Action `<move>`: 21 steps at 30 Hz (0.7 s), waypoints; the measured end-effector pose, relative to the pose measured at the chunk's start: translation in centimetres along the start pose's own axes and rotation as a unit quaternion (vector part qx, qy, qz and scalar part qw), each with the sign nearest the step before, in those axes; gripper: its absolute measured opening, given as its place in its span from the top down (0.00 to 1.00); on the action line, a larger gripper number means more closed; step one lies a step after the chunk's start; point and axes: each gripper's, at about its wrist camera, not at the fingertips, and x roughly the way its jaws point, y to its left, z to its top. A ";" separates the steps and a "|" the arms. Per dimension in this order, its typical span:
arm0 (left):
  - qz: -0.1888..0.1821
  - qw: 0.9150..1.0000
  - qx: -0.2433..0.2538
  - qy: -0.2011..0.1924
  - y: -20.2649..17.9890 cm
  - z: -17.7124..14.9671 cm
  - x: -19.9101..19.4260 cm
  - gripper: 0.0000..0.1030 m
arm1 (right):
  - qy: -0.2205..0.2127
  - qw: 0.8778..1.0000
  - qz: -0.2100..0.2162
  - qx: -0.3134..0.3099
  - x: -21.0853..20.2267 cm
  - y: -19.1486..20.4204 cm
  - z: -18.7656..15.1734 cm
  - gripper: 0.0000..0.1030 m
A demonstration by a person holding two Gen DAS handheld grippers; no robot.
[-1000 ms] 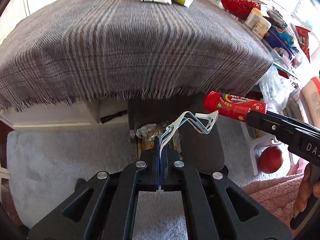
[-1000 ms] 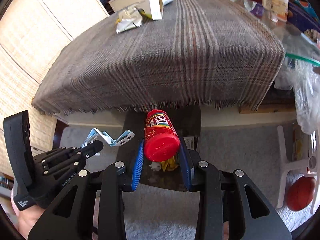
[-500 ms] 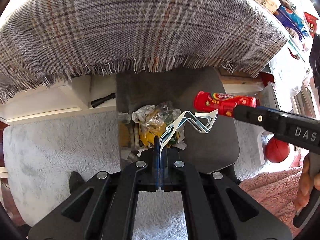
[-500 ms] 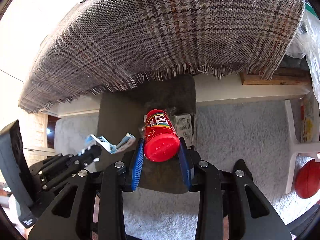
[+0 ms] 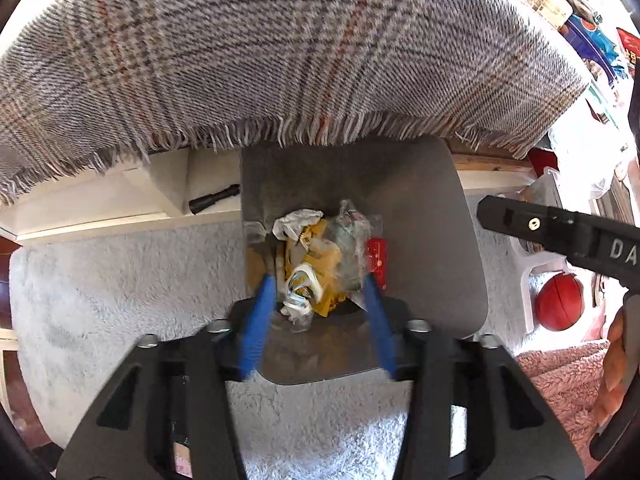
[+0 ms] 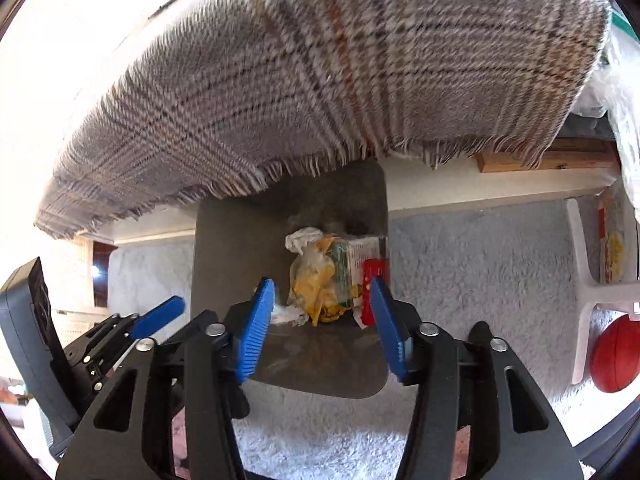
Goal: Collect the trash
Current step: 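Carry both items down over the bin and open both tools, then raise both tools from the bin back over the table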
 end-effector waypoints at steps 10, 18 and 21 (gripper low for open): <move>0.012 0.999 -0.005 -0.046 0.1 0.3 -4.4 0.09 | -0.036 0.999 -0.003 0.001 -2.9 -0.1 0.6 0.06; 0.005 0.996 -0.017 -0.089 0.5 2.4 -10.4 0.08 | -0.119 0.993 0.011 -0.002 -9.7 1.1 3.3 0.04; 0.010 0.994 -0.013 -0.105 0.9 4.3 -12.5 0.08 | -0.136 0.991 0.005 -0.007 -11.7 1.4 5.2 0.04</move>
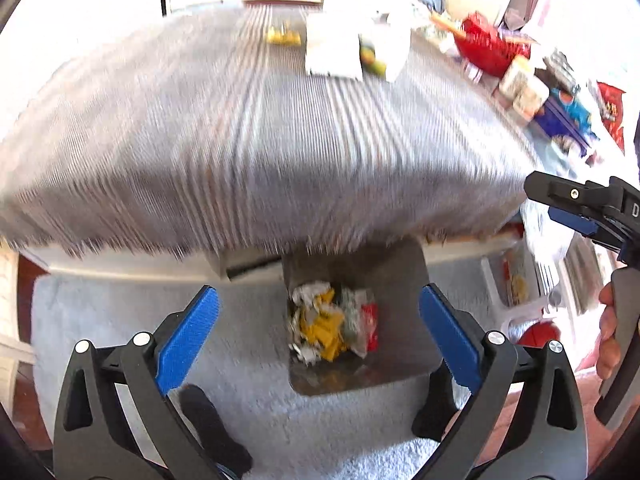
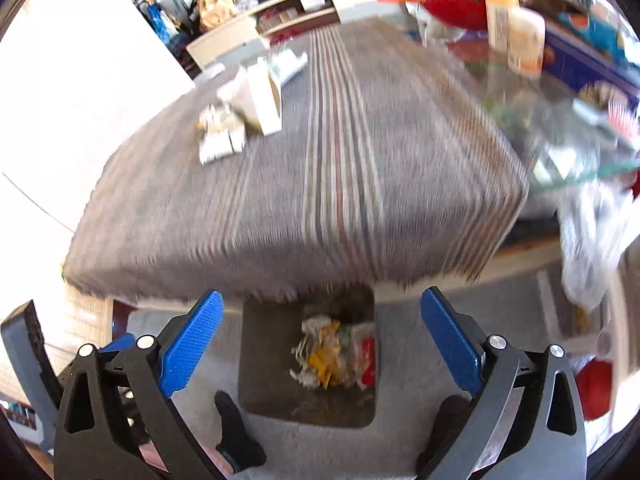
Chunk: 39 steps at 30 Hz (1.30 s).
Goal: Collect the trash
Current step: 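Raise both tools from the bin back over the table, then grasp the folded white paper with the left tool while the right tool grasps the white medicine box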
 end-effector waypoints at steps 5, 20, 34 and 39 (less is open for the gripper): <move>0.017 1.000 0.006 -0.026 0.9 4.3 -1.4 0.08 | -0.022 1.000 -0.015 -0.011 -1.0 0.4 3.9 0.04; 0.034 0.999 0.004 -0.021 3.1 15.1 5.4 0.08 | -0.017 0.999 0.028 0.010 5.8 1.7 13.9 0.04; 0.020 1.000 0.002 -0.005 2.8 17.6 10.1 0.08 | 0.010 0.998 0.056 -0.026 12.7 5.2 17.6 0.04; 0.016 1.000 -0.002 -0.007 2.9 18.3 10.5 0.08 | 0.029 0.995 0.100 -0.012 14.1 4.9 17.7 0.36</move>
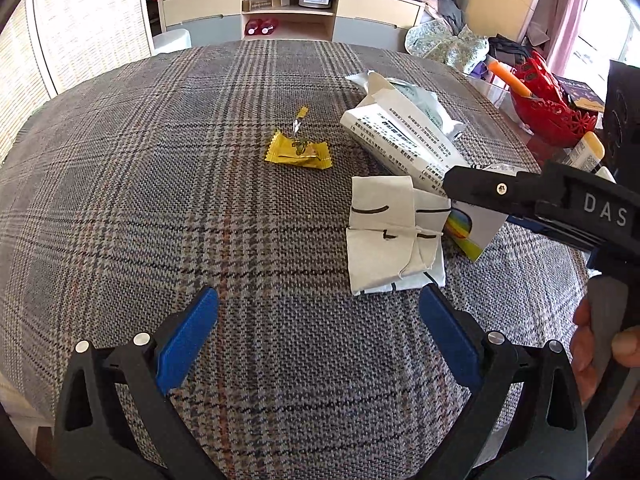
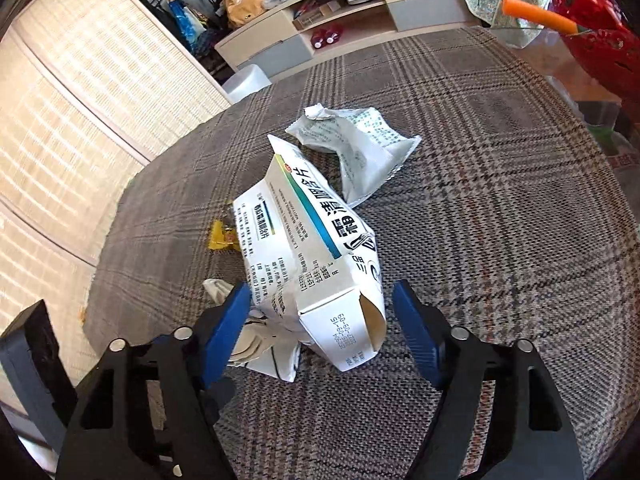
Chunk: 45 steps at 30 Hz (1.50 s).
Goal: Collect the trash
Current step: 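Grasp the folded white paper with the left tool while the right tool grasps the white medicine box, then lower both held items over the bin and open both tools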
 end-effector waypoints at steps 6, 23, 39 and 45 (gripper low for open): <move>-0.003 1.000 0.000 0.001 -0.7 0.9 1.3 0.08 | -0.024 0.999 -0.019 -0.037 -2.1 0.7 0.2 0.38; 0.037 0.998 0.038 -0.033 -5.0 2.8 4.0 0.40 | -0.057 0.998 -0.013 -0.033 -6.3 -1.8 1.4 0.38; 0.007 0.998 0.062 0.001 -4.1 -5.6 -2.0 0.44 | -0.075 0.996 -0.025 -0.044 -12.4 0.1 -4.9 0.38; -0.017 0.999 0.045 -0.011 -4.1 -10.6 -5.4 0.44 | -0.077 0.997 -0.017 -0.024 -13.7 -1.1 -11.6 0.38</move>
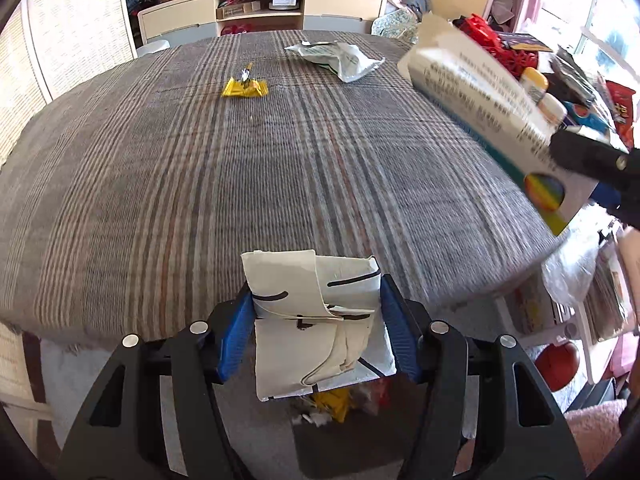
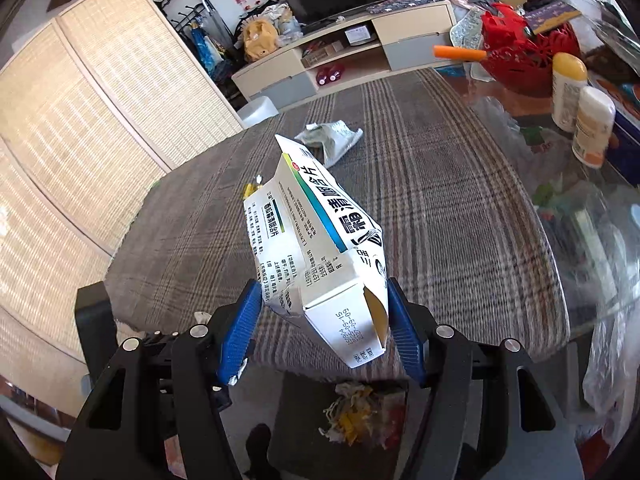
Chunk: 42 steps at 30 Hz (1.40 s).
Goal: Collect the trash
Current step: 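Lower both held items over the bin and open both tools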
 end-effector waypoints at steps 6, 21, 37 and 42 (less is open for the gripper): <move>-0.013 1.000 0.001 -0.017 -1.7 -4.5 -2.7 0.44 | -0.023 1.000 0.005 0.008 -3.5 -0.2 -5.3 0.38; -0.037 0.998 -0.035 0.030 -3.1 -15.5 -2.8 0.44 | 0.046 0.998 -0.034 0.011 -3.1 -2.0 -16.2 0.38; -0.024 0.993 -0.030 0.112 -2.4 -16.1 4.8 0.44 | 0.178 0.980 -0.086 0.038 7.2 -2.5 -17.7 0.38; -0.027 0.991 -0.039 0.125 -1.7 -15.7 6.4 0.44 | 0.175 0.980 -0.088 0.023 8.4 -2.0 -17.5 0.38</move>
